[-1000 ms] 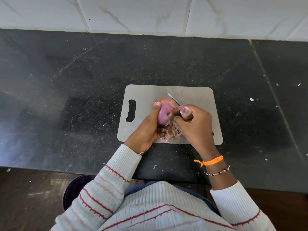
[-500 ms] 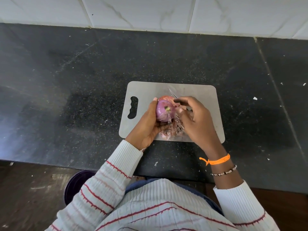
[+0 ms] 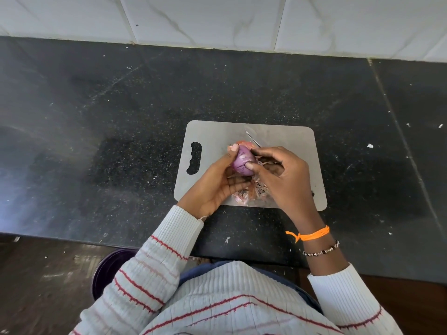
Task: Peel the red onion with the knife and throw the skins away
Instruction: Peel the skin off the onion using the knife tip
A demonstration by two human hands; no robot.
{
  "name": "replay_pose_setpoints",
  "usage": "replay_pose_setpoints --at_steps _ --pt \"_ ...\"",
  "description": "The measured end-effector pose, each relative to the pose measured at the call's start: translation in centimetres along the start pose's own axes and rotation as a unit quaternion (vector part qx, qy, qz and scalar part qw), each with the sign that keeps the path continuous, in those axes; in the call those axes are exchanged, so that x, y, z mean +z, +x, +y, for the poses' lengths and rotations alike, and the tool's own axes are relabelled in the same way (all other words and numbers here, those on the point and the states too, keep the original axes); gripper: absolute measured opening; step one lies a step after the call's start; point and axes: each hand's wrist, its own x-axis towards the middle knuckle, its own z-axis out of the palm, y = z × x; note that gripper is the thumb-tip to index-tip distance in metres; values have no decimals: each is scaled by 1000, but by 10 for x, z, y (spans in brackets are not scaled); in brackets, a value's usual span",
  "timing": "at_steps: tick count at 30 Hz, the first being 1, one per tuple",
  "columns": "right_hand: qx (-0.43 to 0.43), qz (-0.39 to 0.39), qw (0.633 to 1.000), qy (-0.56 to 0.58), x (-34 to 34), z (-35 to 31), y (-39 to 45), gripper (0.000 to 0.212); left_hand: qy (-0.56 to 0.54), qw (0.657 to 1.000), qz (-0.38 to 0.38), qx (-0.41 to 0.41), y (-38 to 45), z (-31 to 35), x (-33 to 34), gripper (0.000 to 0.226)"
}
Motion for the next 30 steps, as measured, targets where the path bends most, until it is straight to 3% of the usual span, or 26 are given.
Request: replay_pose_setpoints --at_steps 7,13,19,26,30 --pt "-21 41 999 -14 1 0 -1 8 -13 999 38 -14 -3 -1 4 38" --pt "-4 47 999 -16 5 0 -4 9 -18 997 74 -18 -2 -3 7 58" --pt "-30 57 997 -40 8 0 -3 6 -17 995 93 -11 -3 -4 9 58" --pt "2 46 998 -34 7 4 -1 5 -12 994 104 -19 -2 -5 11 59" --pt "61 50 997 20 5 8 0 8 -20 995 99 -25 -1 -5 12 56"
